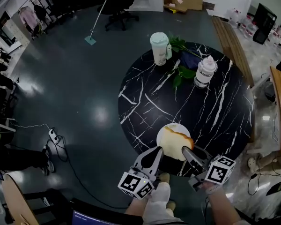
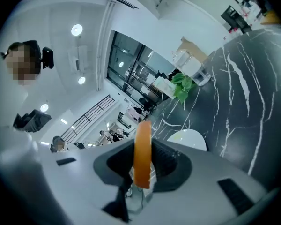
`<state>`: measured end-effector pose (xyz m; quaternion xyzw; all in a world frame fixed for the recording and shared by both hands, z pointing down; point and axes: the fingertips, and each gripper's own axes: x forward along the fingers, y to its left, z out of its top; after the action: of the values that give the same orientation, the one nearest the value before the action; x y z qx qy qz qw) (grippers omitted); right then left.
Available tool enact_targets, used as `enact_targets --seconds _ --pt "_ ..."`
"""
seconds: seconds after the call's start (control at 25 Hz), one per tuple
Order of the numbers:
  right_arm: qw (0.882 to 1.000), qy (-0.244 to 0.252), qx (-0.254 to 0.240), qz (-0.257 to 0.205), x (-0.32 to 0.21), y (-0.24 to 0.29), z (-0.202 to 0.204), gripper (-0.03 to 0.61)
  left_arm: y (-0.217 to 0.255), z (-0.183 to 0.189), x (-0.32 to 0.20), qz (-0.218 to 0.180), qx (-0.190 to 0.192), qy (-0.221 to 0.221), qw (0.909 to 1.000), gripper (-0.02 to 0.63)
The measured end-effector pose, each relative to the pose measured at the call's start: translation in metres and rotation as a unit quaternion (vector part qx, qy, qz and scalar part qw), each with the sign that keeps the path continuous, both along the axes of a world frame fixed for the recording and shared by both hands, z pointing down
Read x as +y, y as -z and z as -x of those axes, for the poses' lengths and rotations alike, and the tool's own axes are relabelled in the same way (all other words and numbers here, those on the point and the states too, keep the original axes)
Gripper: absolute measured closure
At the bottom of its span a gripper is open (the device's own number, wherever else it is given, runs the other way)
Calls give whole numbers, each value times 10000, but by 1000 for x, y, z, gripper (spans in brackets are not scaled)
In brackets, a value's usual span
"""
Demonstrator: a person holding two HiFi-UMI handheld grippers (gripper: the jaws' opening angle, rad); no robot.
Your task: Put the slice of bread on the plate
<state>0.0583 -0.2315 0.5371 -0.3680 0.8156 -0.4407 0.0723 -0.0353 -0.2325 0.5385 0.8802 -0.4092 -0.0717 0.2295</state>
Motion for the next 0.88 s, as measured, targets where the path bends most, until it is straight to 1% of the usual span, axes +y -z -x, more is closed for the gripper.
enact_targets --seconds 0.12,0.24,0.4,0.44,0.52,0.56,0.72,0.8,0.88 --pt "9994 -49 -80 341 -12 -21 1 489 -11 2 -3 88 17 30 10000 606" --pt "9967 -247 -180 752 -21 -39 -4 490 -16 1 -4 131 23 91 9999 606" --pt "9936 -342 -233 1055 -29 -53 -5 489 -17 -1 -8 147 99 127 9998 606" --pt "9928 -347 -174 1135 -30 -57 -6 489 -18 -2 -8 145 113 116 9998 606" --pt "9919 -328 164 1217 -31 -65 -10 489 -18 -3 -9 139 125 104 9998 606" --pt "9919 -291 353 1183 -32 -66 -10 488 -16 -3 -10 133 128 110 9998 606" --pt "9916 -4 1048 753 -33 -55 -4 477 -10 -1 -12 87 148 154 9997 606" --pt "9875 126 1476 547 -33 -52 -2 464 -7 -1 -11 66 162 176 9997 606" --pt "9798 255 1940 408 -32 -52 -3 438 -5 0 -10 57 182 188 9996 606"
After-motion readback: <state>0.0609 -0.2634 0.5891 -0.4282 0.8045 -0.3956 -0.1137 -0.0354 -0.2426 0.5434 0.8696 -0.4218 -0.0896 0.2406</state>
